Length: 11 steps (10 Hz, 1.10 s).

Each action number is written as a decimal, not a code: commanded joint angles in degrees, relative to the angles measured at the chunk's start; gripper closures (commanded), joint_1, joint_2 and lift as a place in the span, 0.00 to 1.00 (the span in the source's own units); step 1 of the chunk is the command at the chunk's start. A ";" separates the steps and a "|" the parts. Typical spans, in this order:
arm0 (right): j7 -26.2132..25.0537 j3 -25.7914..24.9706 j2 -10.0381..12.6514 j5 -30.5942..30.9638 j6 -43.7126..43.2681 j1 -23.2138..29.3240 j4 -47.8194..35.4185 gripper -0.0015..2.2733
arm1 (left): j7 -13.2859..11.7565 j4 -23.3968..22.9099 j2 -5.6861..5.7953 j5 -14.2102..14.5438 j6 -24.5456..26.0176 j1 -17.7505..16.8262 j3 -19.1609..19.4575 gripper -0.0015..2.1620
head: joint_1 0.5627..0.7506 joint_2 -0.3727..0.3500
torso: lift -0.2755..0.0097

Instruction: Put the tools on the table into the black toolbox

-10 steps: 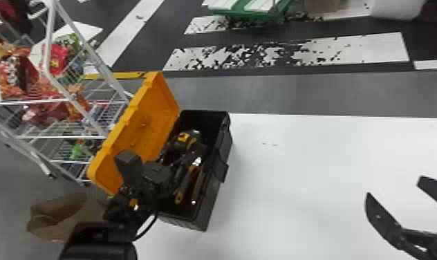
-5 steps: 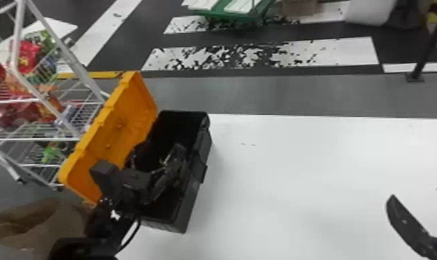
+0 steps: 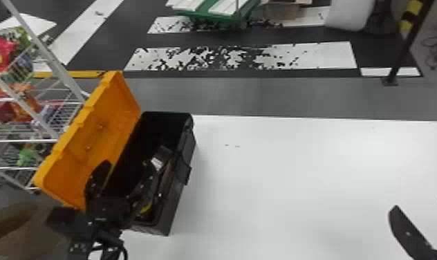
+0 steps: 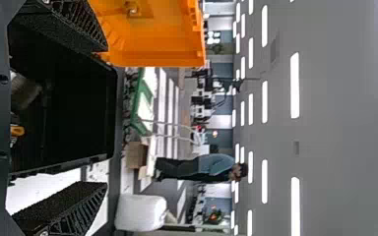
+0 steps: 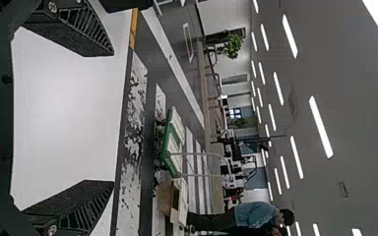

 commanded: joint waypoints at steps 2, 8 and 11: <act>0.17 -0.69 0.05 -0.22 -3.03 1.77 1.17 0.04 | 5.06 1.75 -0.06 0.88 -13.45 4.88 -3.82 0.01 | 0.70 0.78 | 0.83; -2.38 3.97 0.05 4.79 -21.49 6.43 6.88 0.05 | 17.80 8.52 1.26 -6.94 -26.98 5.68 -16.38 0.01 | 0.70 0.71 | 0.83; -7.13 8.45 0.05 8.13 -27.47 6.78 8.37 0.05 | 20.70 9.31 2.05 -9.67 -30.68 6.03 -20.43 0.01 | 0.70 0.70 | 0.83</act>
